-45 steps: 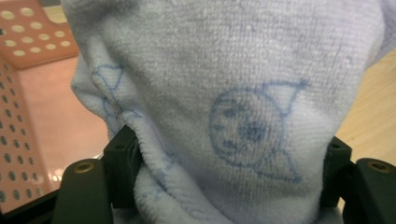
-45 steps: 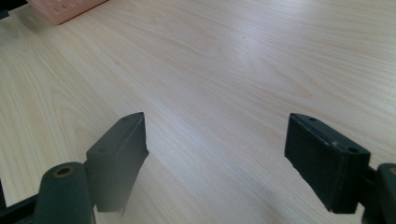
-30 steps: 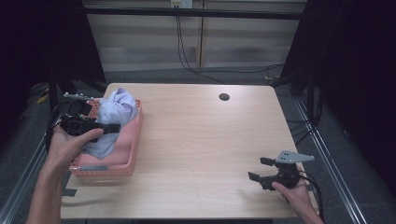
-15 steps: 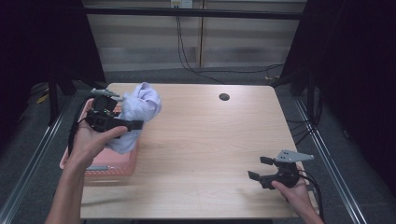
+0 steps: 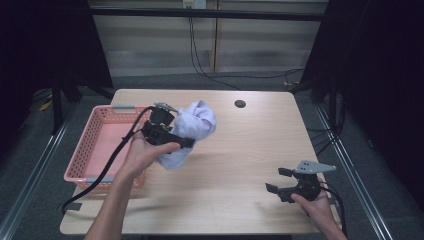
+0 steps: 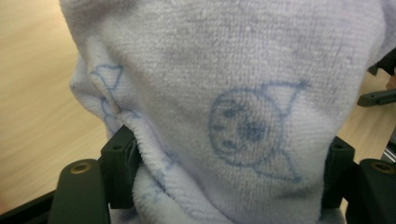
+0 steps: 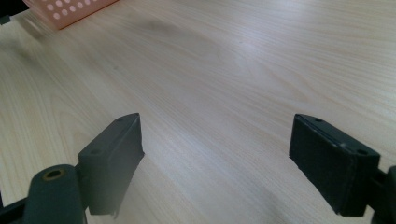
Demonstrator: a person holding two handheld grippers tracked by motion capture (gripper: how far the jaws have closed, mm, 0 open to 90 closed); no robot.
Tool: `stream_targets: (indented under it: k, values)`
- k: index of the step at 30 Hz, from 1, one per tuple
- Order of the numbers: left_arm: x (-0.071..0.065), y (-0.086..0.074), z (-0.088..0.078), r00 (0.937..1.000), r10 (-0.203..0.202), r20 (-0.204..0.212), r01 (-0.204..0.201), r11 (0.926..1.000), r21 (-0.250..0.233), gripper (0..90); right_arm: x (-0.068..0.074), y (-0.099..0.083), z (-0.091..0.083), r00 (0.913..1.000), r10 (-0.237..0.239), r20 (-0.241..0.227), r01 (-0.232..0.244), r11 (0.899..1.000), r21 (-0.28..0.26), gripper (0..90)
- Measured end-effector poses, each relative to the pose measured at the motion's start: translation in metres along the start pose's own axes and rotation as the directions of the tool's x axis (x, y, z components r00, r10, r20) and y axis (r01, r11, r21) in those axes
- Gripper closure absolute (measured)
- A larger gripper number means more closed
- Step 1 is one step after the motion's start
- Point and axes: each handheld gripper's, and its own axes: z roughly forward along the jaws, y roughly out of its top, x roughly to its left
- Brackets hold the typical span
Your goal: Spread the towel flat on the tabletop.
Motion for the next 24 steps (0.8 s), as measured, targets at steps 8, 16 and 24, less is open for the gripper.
stream_targets:
  k: [8, 16, 24]
  values:
    - [-0.016, -0.021, 0.053, 0.9983, 0.051, 0.028, -0.053, 0.9922, 0.112, 26.7, 0.000, 0.000, 0.001, 1.0000, -0.004, -0.004, 0.004, 1.000, 0.010, 17.7]
    - [-0.028, -0.048, 0.104, 0.9936, 0.071, 0.088, -0.084, 0.9850, 0.151, 23.7, 0.001, -0.001, 0.003, 1.0000, -0.008, -0.001, 0.008, 1.000, 0.024, 17.3]
    - [-0.038, -0.059, 0.113, 0.9842, 0.148, 0.098, -0.160, 0.9781, 0.133, 8.0, 0.002, -0.001, 0.004, 0.9999, -0.007, -0.009, 0.008, 0.999, 0.031, 17.3]
